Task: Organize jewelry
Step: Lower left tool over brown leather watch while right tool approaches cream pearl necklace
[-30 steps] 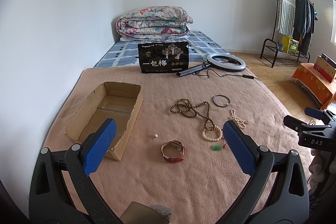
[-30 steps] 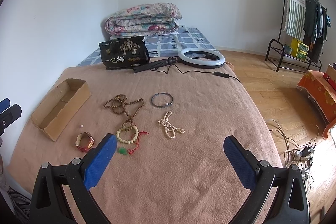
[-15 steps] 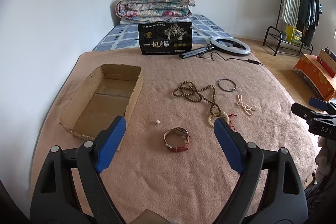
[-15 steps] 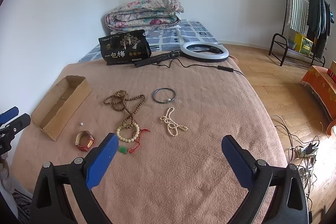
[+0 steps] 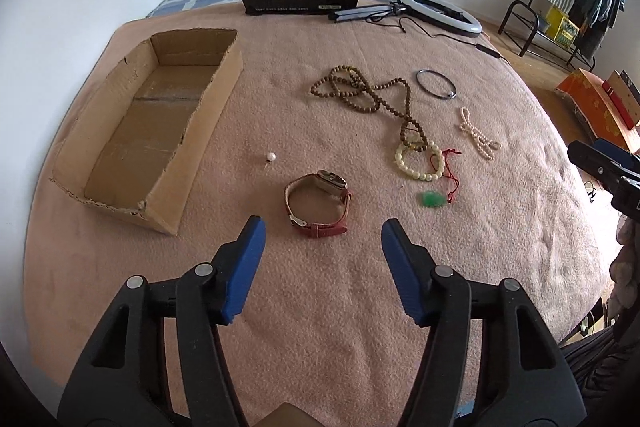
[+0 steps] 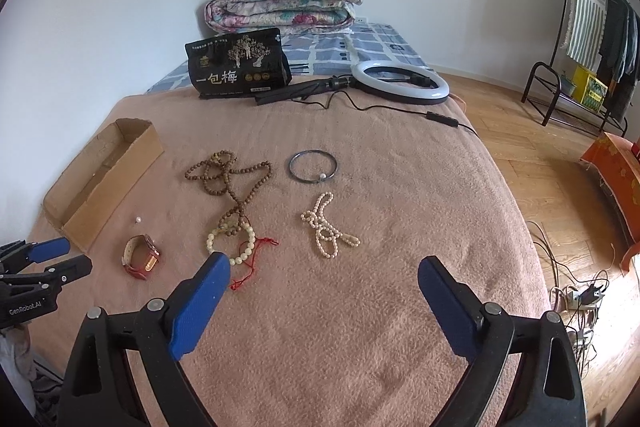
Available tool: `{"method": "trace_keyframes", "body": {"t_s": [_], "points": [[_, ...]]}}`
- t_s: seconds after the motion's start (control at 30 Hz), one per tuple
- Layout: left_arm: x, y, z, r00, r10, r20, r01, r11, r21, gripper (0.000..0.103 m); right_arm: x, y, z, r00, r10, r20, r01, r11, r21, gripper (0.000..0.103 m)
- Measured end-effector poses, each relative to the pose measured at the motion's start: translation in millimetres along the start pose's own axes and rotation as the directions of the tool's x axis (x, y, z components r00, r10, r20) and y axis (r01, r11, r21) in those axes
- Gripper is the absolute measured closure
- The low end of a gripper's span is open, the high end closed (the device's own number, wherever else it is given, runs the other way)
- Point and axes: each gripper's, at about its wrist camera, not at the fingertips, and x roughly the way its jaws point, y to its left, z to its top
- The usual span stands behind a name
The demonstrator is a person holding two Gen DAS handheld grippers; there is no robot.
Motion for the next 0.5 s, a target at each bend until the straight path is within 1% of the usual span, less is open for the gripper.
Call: {"method": "trace_keyframes", "body": {"t_s": [0.13,0.2,0.27,0.3,0.37,0.5], "points": [[13,-1,5,1.000,-0.015,-0.020,0.015,1.000,-0.006,0.040,17,-7,6,0.998,0.043,-0.049,-0.042,0.999,0.016,0.007],[22,-2,9,0.999,-0.024,-0.045,0.024,1.000,0.002,0.040,26,-11,9,0.996,0.052,-0.070,-0.051,0.998,0.024,0.007],[28,-1,11,0.998,-0.017,-0.062,0.017,1.000,-0.004,0.037,36,-14,12,0.994,0.066,-0.092,-0.064,0.998,0.027,0.007],[31,0,11,0.998,-0.013,-0.064,0.012,1.000,-0.009,0.034,42,-15,14,0.993,0.072,-0.099,-0.070,0.997,0.024,0.007],[37,2,14,0.997,-0.014,-0.078,0.013,1.000,-0.016,0.029,53,-15,17,0.991,0.073,-0.111,-0.073,0.997,-0.002,0.007],[50,3,16,0.993,-0.005,-0.114,0.003,1.000,-0.018,0.027,77,-13,21,0.989,0.065,-0.135,-0.074,0.995,-0.065,0.007]]}}
